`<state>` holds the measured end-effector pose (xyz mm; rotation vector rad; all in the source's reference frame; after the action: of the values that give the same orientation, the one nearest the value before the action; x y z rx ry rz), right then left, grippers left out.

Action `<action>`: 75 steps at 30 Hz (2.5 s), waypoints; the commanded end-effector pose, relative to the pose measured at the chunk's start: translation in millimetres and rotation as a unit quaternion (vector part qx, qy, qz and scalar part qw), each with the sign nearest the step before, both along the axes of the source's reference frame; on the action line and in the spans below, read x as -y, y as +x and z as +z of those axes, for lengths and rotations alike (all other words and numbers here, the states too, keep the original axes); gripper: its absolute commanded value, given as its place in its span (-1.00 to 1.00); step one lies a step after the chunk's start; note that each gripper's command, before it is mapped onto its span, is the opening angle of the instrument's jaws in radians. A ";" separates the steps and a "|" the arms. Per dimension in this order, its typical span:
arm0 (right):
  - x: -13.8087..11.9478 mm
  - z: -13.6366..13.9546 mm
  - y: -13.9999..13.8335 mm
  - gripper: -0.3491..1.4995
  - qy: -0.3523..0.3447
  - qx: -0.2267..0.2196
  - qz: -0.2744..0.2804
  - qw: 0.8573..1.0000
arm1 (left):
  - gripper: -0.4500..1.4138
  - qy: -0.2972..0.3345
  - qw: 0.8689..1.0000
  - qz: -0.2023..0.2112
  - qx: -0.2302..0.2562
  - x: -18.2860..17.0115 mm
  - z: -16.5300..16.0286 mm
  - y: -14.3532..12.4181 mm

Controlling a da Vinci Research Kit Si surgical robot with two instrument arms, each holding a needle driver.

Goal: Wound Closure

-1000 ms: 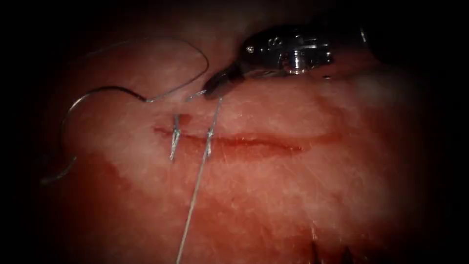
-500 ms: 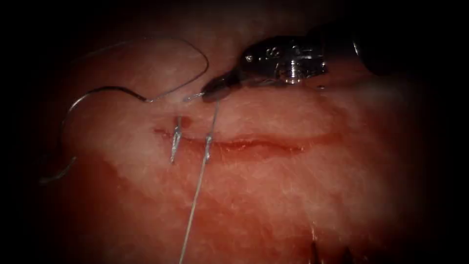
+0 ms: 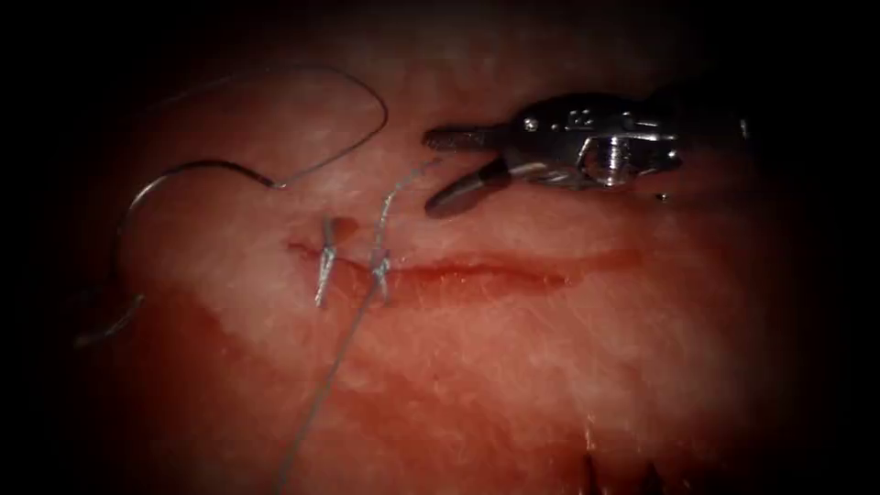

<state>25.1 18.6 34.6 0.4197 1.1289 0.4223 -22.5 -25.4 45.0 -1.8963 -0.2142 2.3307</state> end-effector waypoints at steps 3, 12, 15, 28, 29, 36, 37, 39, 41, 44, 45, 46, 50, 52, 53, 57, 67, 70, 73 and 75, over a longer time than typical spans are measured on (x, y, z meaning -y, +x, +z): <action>0.2 -1.3 -2.7 0.74 -0.003 0.009 0.046 0.999 | -1.00 -0.008 1.000 -0.003 -0.007 -1.0 -1.2 0.3; 1.9 -5.4 -5.1 0.85 0.006 -0.007 0.119 0.993 | -1.00 -0.030 0.999 -0.006 -0.016 -8.7 -2.6 -0.2; 3.8 -6.7 -2.5 0.53 0.006 -0.043 0.099 0.994 | -1.00 -0.034 0.999 -0.003 -0.015 -11.0 -1.2 -1.1; 6.2 -5.7 6.8 -0.64 -0.035 -0.073 0.078 0.994 | -1.00 -0.060 0.998 0.025 -0.020 -16.5 4.0 -0.6; 6.6 -5.5 7.2 -0.67 -0.037 -0.076 0.077 0.993 | -1.00 -0.065 0.997 0.026 -0.019 -17.0 4.1 -0.6; 8.5 -5.1 8.1 -0.78 -0.043 -0.084 0.065 0.993 | -1.00 -0.070 0.997 0.022 0.006 -20.3 4.4 -2.0; 8.7 -5.2 8.1 -0.76 -0.044 -0.086 0.065 0.993 | -1.00 -0.069 0.997 0.023 0.008 -20.6 4.6 -2.4; 9.2 -5.4 8.3 -0.75 -0.044 -0.089 0.064 0.993 | -1.00 -0.069 0.997 0.023 0.017 -21.2 5.1 -3.2; 9.8 -5.6 8.6 -0.67 -0.046 -0.093 0.063 0.993 | -1.00 -0.070 0.997 0.020 0.024 -21.8 5.8 -3.9; 10.6 -5.7 9.1 -0.65 -0.048 -0.103 0.061 0.992 | -1.00 -0.073 0.997 0.017 0.029 -22.6 6.9 -4.8; 10.9 -5.7 9.2 -0.65 -0.048 -0.107 0.059 0.991 | -1.00 -0.074 0.997 0.016 0.031 -22.8 7.3 -5.2; 11.1 -5.7 9.3 -0.65 -0.048 -0.109 0.057 0.991 | -1.00 -0.075 0.997 0.015 0.031 -23.0 7.7 -5.4; 11.7 -6.0 9.5 -0.65 -0.048 -0.120 0.051 0.990 | -1.00 -0.081 0.996 0.017 0.032 -23.6 9.6 -6.0; 11.8 -6.2 9.4 -0.67 -0.049 -0.129 0.050 0.989 | -1.00 -0.085 0.996 0.017 0.033 -23.8 10.7 -6.0; 11.8 -6.3 9.3 -0.69 -0.049 -0.135 0.051 0.988 | -1.00 -0.088 0.995 0.018 0.034 -23.8 11.3 -6.0; 12.0 -6.4 8.9 -0.65 -0.052 -0.155 0.059 0.985 | -1.00 -0.098 0.995 0.015 0.031 -23.8 14.2 -5.7; 12.1 -6.3 7.4 -0.80 -0.052 -0.200 0.092 0.974 | -1.00 -0.084 0.996 0.004 0.019 -21.9 21.2 -4.9; 12.0 -6.2 7.0 -0.80 -0.046 -0.212 0.103 0.971 | -1.00 -0.079 0.997 0.003 0.019 -21.1 22.2 -4.5; 11.8 -5.9 6.6 -0.73 -0.039 -0.216 0.124 0.968 | -1.00 -0.077 0.997 0.005 0.019 -20.1 22.6 -4.0; 11.7 -5.8 6.5 -0.71 -0.026 -0.214 0.137 0.967 | -1.00 -0.073 0.997 0.005 0.020 -19.6 22.6 -3.7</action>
<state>30.9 8.1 28.6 0.3079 1.6267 0.5621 -25.6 -5.2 67.1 -2.0131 -0.0532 2.3789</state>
